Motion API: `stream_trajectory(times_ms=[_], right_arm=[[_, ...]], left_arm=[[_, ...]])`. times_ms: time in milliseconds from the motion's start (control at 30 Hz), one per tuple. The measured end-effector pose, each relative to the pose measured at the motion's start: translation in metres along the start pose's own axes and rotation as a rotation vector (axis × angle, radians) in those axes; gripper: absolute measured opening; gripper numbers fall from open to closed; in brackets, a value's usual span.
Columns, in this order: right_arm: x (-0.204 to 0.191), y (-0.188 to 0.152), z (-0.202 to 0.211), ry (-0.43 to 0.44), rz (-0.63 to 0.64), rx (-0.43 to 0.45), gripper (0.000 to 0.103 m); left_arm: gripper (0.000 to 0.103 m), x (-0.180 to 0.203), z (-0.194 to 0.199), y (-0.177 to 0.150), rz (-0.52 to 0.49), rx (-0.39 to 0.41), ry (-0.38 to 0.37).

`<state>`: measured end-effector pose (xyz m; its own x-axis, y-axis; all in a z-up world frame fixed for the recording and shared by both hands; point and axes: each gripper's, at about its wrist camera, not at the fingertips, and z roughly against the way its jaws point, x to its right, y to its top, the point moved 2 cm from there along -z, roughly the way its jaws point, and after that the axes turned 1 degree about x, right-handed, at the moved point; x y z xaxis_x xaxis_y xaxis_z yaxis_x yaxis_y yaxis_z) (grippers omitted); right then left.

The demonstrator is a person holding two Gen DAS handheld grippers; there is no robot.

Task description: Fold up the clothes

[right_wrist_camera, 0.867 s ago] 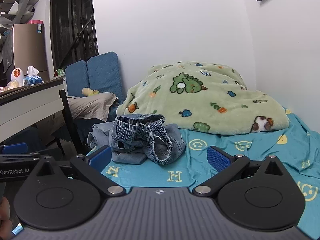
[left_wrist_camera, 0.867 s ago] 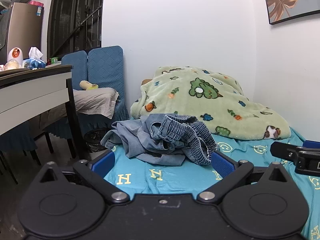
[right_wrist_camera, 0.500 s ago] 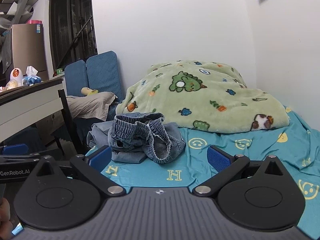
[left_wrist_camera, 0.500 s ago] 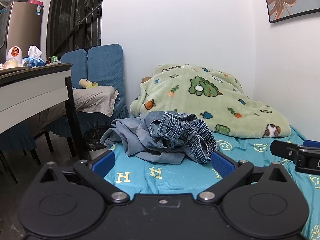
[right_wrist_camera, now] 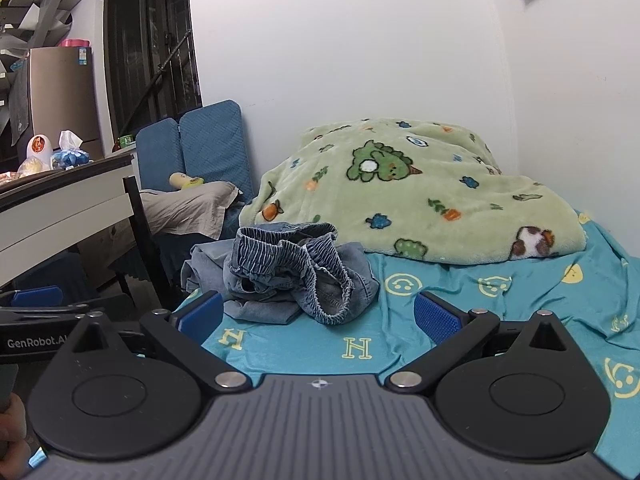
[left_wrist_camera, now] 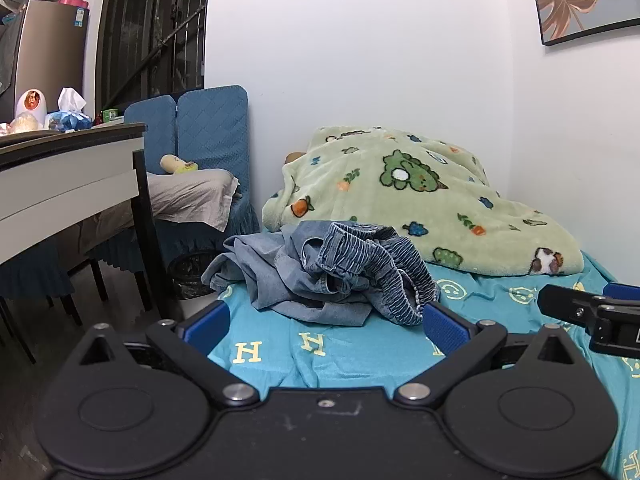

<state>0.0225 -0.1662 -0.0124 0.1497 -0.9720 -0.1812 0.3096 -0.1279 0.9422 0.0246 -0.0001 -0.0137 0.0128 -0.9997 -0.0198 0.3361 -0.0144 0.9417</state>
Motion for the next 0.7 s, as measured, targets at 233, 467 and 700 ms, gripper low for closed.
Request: stream_trajectory(times_ms=[233, 467, 700], right_arm=[[-0.0017, 0.0015, 0.0003, -0.001, 0.000, -0.002, 0.103], [-0.0006, 0.0018, -0.0001, -0.003, -0.007, -0.004, 0.103], [0.0002, 0.0019, 0.0005, -0.003, -0.003, -0.001, 0.103]], left_arm=[[0.103, -0.0004, 0.0000, 0.0016, -0.003, -0.002, 0.001], [0.103, -0.0008, 0.0011, 0.0018, -0.003, -0.004, 0.002], [0.103, -0.0013, 0.0027, 0.0006, -0.006, -0.005, 0.005]])
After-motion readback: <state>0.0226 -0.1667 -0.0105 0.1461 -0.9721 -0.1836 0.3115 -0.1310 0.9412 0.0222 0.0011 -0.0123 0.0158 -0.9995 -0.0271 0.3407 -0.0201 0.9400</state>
